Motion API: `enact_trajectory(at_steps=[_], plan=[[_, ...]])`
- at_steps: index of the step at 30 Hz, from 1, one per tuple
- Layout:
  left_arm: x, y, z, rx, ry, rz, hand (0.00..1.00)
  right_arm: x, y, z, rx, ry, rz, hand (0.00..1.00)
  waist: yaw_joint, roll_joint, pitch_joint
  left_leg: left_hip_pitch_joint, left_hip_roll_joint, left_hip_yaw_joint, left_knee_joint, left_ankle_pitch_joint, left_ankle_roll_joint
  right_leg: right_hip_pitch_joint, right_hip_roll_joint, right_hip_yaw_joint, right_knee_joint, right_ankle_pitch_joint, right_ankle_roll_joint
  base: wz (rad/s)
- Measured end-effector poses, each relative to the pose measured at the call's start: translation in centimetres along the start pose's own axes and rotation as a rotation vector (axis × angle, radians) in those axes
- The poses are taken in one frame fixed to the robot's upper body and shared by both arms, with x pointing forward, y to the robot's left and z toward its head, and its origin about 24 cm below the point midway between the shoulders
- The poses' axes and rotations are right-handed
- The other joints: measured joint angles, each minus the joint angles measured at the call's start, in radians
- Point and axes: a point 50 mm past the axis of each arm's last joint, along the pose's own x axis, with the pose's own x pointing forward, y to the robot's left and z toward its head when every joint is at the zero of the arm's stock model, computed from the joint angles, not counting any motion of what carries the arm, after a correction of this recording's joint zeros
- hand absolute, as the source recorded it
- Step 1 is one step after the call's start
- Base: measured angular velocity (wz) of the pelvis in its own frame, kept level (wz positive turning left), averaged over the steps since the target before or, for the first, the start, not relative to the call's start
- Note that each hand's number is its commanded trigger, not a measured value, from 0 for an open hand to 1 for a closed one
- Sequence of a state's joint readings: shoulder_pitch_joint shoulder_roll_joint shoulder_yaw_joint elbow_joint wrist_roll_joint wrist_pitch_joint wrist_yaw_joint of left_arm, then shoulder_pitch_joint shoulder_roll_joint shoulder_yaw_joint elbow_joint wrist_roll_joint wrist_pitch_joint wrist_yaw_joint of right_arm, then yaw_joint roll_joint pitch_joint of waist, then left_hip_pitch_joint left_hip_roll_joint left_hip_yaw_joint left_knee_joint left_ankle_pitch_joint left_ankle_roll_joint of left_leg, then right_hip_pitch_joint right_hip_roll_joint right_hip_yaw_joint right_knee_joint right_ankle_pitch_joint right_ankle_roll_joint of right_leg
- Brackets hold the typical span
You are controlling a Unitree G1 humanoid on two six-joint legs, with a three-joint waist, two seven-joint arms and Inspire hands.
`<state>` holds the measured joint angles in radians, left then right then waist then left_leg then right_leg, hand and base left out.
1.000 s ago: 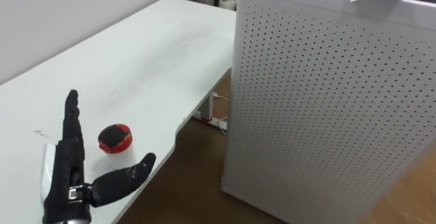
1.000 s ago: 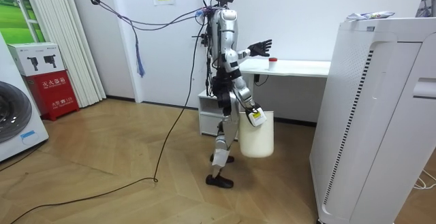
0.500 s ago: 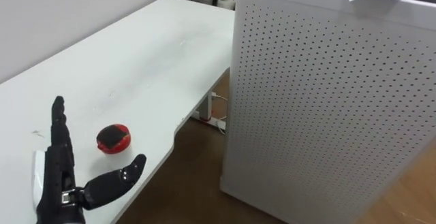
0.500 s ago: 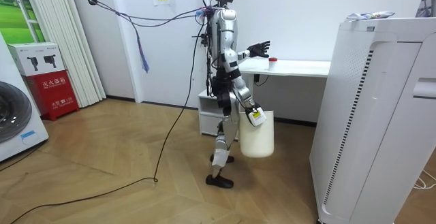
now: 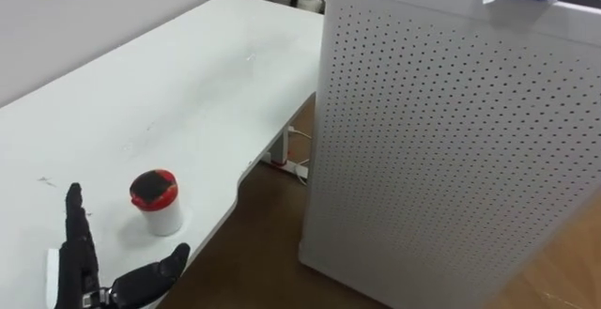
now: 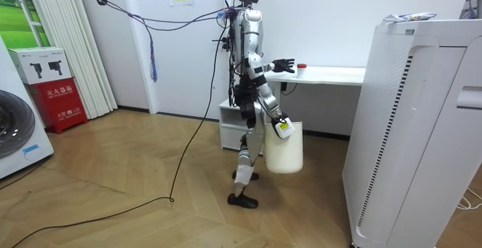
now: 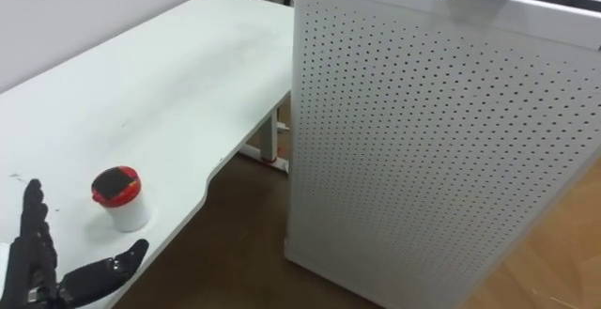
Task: Pick garbage
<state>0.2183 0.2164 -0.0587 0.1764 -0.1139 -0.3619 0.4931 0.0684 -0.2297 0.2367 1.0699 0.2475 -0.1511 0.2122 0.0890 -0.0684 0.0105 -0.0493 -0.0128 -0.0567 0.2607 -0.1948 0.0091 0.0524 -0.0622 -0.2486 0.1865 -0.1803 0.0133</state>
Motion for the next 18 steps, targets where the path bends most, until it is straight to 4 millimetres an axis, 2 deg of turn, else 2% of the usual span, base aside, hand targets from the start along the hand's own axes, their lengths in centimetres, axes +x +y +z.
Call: enact_trajectory(at_steps=[8,18], plan=[[0.3,-0.6,0.1,-0.066,0.018,-0.017,0.0,0.0,0.3,0.0,-0.014,0.002,0.021,1.0,-0.005,0.005,0.0021,0.001,0.001,0.002,-0.004,0.0,0.0,0.0,0.0,0.0,-0.001,0.0,0.0,0.0],[0.4,-1.0,-1.2,-0.074,0.093,-0.02,0.0,0.1,0.8,0.0,-0.034,0.016,0.046,1.0,-0.007,0.007,0.0025,0.003,0.002,0.014,-0.006,0.0,0.0,0.001,-0.001,0.002,-0.001,0.0,0.0,0.0]])
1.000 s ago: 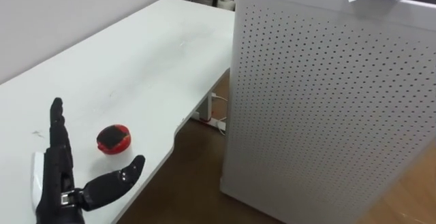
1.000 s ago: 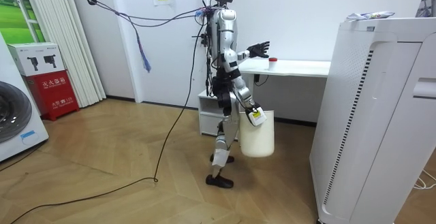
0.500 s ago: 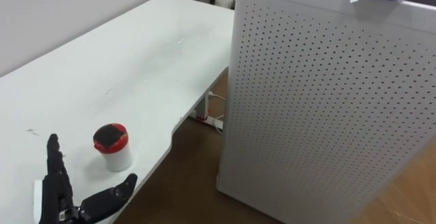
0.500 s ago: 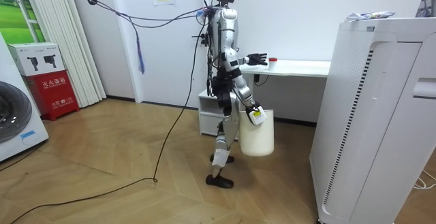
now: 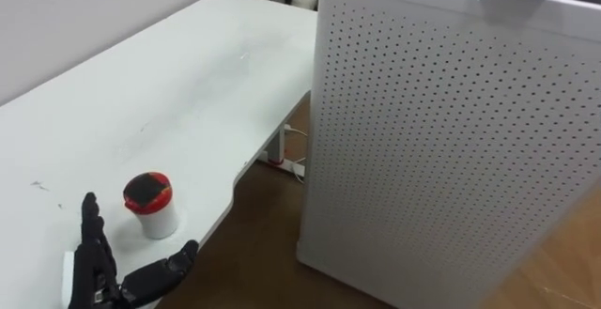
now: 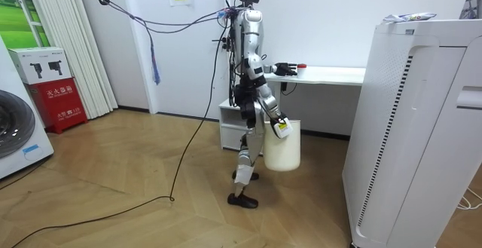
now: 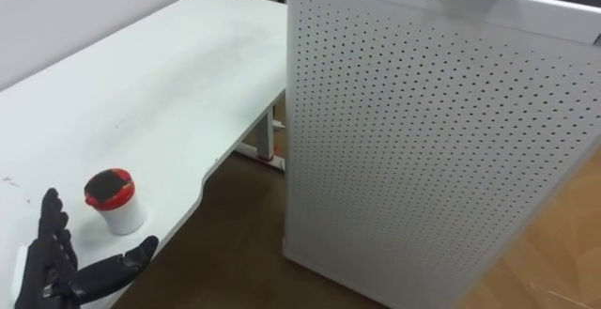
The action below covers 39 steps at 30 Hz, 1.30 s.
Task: Pick garbage
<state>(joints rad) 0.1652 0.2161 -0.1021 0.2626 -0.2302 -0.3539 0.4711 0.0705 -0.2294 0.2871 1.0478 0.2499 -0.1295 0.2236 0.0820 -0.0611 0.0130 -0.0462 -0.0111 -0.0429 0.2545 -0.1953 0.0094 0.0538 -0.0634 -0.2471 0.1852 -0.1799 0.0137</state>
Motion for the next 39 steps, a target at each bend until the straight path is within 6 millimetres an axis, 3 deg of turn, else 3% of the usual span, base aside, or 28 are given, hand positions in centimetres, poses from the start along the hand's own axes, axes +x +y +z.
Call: enact_trajectory(at_steps=[13,24,30,39], plan=[[0.5,-0.1,-0.1,-0.013,0.011,0.037,0.0,0.0,0.6,-0.3,0.015,0.002,0.002,1.0,-0.008,-0.005,-0.0039,0.023,0.001,0.011,-0.014,0.0,0.001,0.016,0.001,0.018,0.001,0.0,0.0,-0.02],[1.3,-0.5,0.4,-0.028,-0.008,0.05,0.0,0.2,1.1,-0.3,0.025,0.001,0.001,1.0,-0.027,-0.011,0.0012,0.04,0.001,0.013,-0.017,0.0,0.001,0.022,0.002,0.024,0.0,0.0,0.0,-0.01],[2.1,-0.4,0.8,-0.032,-0.022,0.071,0.0,0.1,1.5,-0.3,0.001,-0.013,0.002,1.0,-0.029,0.007,0.0085,0.04,0.001,0.015,-0.017,0.0,0.001,0.02,0.003,0.03,0.0,0.0,0.0,0.0],[2.6,-0.5,0.9,-0.03,-0.024,0.078,0.0,0.1,1.7,-0.5,0.005,-0.008,0.007,1.0,-0.031,0.018,0.0035,0.052,0.005,0.036,-0.019,0.0,0.001,0.021,0.006,0.052,0.001,0.0,0.0,-0.07]])
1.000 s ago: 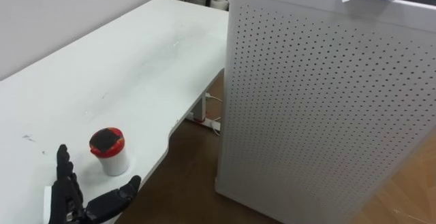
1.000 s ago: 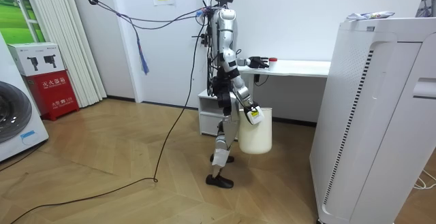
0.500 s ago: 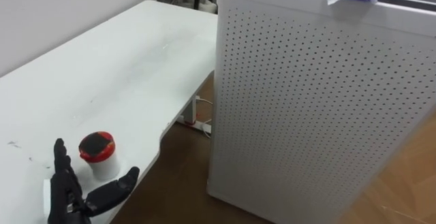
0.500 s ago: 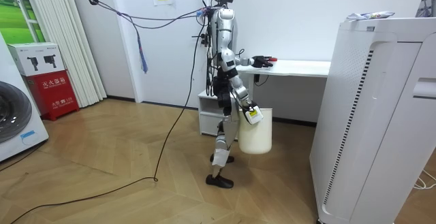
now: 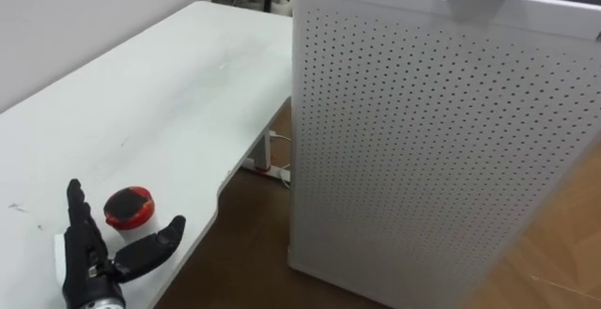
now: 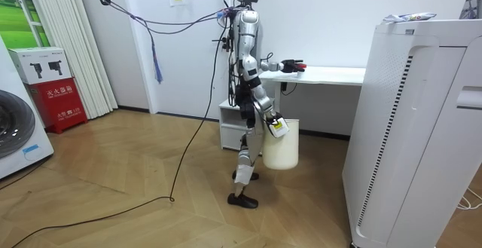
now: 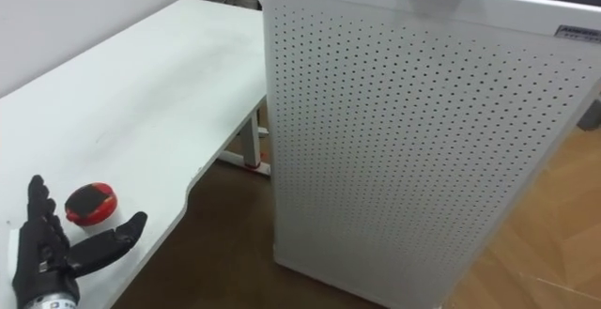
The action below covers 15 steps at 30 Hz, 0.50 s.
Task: Pick garbage
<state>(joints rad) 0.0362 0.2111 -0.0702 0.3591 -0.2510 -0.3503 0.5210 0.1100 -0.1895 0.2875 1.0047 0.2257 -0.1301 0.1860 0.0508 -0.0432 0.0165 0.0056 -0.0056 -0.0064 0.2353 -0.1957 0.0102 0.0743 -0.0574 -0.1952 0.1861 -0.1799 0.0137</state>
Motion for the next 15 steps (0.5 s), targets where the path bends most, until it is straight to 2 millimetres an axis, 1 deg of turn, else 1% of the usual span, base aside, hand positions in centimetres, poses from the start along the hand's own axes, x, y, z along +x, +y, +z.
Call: enact_trajectory(at_steps=[4,6,15], plan=[[0.02,0.11,-0.12,0.005,0.005,0.011,0.0,0.02,0.02,0.04,0.001,-0.001,-0.001,1.0,-0.021,-0.001,-0.0006,-0.003,0.001,0.0,0.0,0.0,0.0,-0.002,0.001,0.001,0.001,0.0,0.0,0.0],[0.09,0.11,-0.17,0.007,0.007,0.016,0.0,0.01,0.05,0.01,0.004,-0.001,-0.001,1.0,-0.025,-0.002,-0.0013,-0.003,0.001,0.0,0.001,0.0,0.0,-0.003,0.001,0.001,0.001,0.0,-0.001,0.0],[0.79,0.54,-0.48,0.018,0.024,0.047,0.0,0.02,0.09,0.09,0.005,-0.005,0.001,1.0,-0.024,-0.006,-0.0045,-0.002,0.002,0.004,0.002,0.0,0.0,-0.004,0.001,0.005,0.002,0.001,-0.001,0.0]])
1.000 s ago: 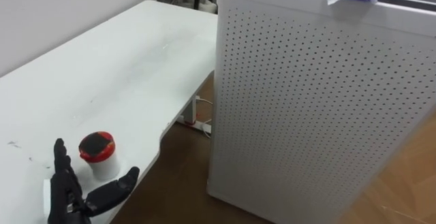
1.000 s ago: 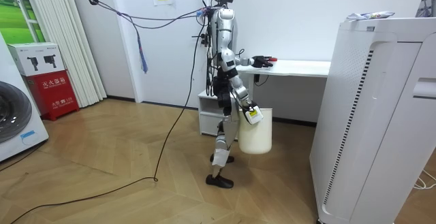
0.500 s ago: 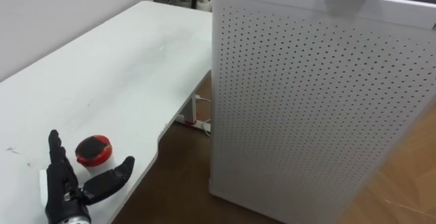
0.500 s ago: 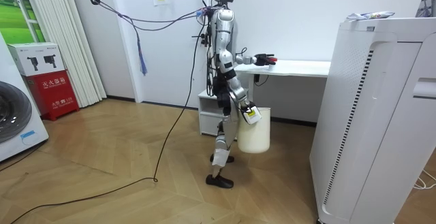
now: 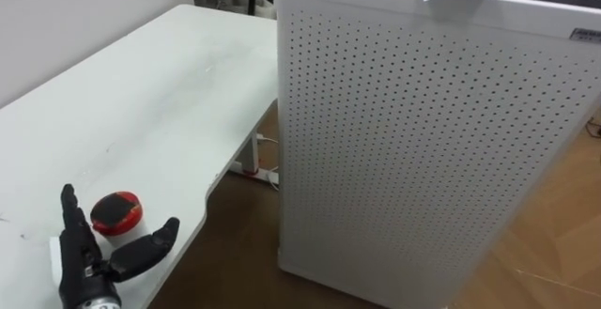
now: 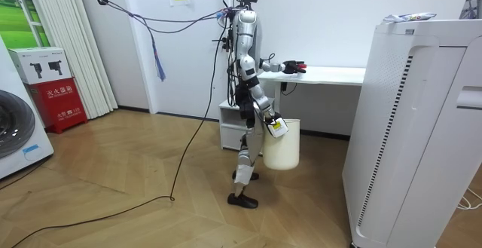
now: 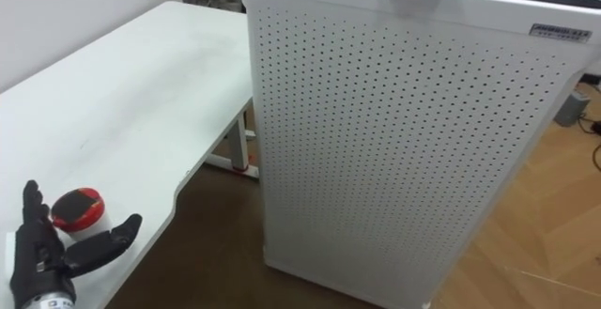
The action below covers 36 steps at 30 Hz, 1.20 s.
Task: Pick garbage
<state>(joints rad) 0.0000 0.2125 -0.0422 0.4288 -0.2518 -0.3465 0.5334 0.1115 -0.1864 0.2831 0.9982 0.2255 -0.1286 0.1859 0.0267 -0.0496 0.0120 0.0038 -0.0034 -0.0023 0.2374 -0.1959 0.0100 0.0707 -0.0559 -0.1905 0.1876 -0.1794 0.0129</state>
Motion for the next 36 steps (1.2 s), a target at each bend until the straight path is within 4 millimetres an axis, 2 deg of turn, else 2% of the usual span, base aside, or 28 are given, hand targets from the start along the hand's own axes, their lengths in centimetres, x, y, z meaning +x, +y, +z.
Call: enact_trajectory(at_steps=[9,10,11,12,14,15,16,17,18,20,22,36], plan=[[0.1,0.0,-0.7,0.022,0.036,-0.014,0.0,0.0,0.0,0.0,0.003,-0.001,0.0,1.0,0.0,0.0,-0.0004,-0.003,0.001,0.001,0.0,0.0,0.0,-0.002,0.0,-0.001,0.001,0.0,-0.001,0.0],[0.1,0.0,-0.7,0.021,0.037,-0.013,0.1,0.0,0.0,0.0,0.001,0.0,0.0,1.0,0.0,0.0,-0.0005,-0.003,0.002,0.002,0.0,0.0,0.0,-0.002,0.0,0.0,0.001,0.0,-0.001,0.0],[0.1,0.0,-0.7,0.022,0.039,-0.012,0.16,0.0,0.0,0.0,0.0,0.0,0.001,1.0,-0.001,0.0,-0.0006,-0.003,0.001,0.003,0.0,0.0,0.0,-0.002,0.0,0.001,0.001,0.0,-0.001,0.0],[0.2,0.0,-0.7,0.02,0.038,-0.012,0.17,0.0,0.0,0.0,-0.004,0.001,0.002,1.0,-0.001,-0.001,-0.0009,-0.003,0.002,0.003,0.0,0.0,0.0,-0.002,0.0,0.003,0.001,0.0,-0.001,0.0],[0.2,0.0,-0.7,0.022,0.041,-0.011,0.33,0.0,0.0,0.0,-0.003,0.005,0.003,1.0,-0.001,-0.002,-0.0016,-0.002,0.002,0.005,0.0,0.0,0.0,-0.002,0.001,0.006,0.001,0.0,-0.001,-0.02],[0.4,-0.1,-0.8,0.024,0.043,-0.01,0.31,0.0,0.0,0.0,-0.001,0.01,0.003,1.0,0.001,-0.003,-0.002,-0.001,0.003,0.007,0.0,0.0,0.0,-0.002,0.001,0.01,0.001,0.0,-0.001,-0.03],[0.5,-0.2,-0.7,0.026,0.043,-0.007,0.25,0.0,0.0,-0.1,0.005,0.014,0.002,1.0,0.001,-0.004,-0.0026,-0.001,0.003,0.007,0.0,0.0,0.0,-0.002,0.001,0.009,0.002,0.001,-0.001,0.0],[0.6,-0.1,-0.7,0.028,0.042,-0.005,0.08,0.0,0.0,-0.1,0.008,0.015,0.002,1.0,0.001,-0.004,-0.003,-0.001,0.003,0.007,0.0,0.0,0.0,-0.002,0.001,0.009,0.002,0.001,-0.001,0.0],[0.9,0.1,-0.7,0.033,0.042,0.008,0.04,0.0,0.0,-0.1,0.009,0.018,0.002,1.0,0.002,-0.005,-0.0034,0.0,0.005,0.007,0.0,0.0,0.0,-0.002,0.002,0.009,0.002,0.001,-0.002,0.0],[1.2,0.8,-0.7,0.045,0.044,0.03,0.06,0.0,0.0,-0.1,0.009,0.018,0.003,1.0,0.002,-0.006,-0.0038,0.0,0.005,0.007,0.001,0.0,0.0,-0.001,0.002,0.009,0.002,0.002,-0.003,0.0],[1.6,1.4,-0.7,0.061,0.044,0.034,0.0,0.0,0.0,-0.1,0.012,0.018,0.003,1.0,0.002,-0.008,-0.0041,-0.001,0.005,0.007,0.001,0.0,0.0,-0.002,0.002,0.008,0.002,0.003,-0.002,0.0],[2.0,1.3,-0.6,0.055,0.053,0.032,0.0,0.1,0.1,0.1,0.011,0.023,0.006,1.0,-0.007,-0.006,-0.0063,-0.01,0.006,0.007,0.0,0.0,-0.001,-0.005,0.005,0.008,0.001,0.005,-0.003,0.0]])
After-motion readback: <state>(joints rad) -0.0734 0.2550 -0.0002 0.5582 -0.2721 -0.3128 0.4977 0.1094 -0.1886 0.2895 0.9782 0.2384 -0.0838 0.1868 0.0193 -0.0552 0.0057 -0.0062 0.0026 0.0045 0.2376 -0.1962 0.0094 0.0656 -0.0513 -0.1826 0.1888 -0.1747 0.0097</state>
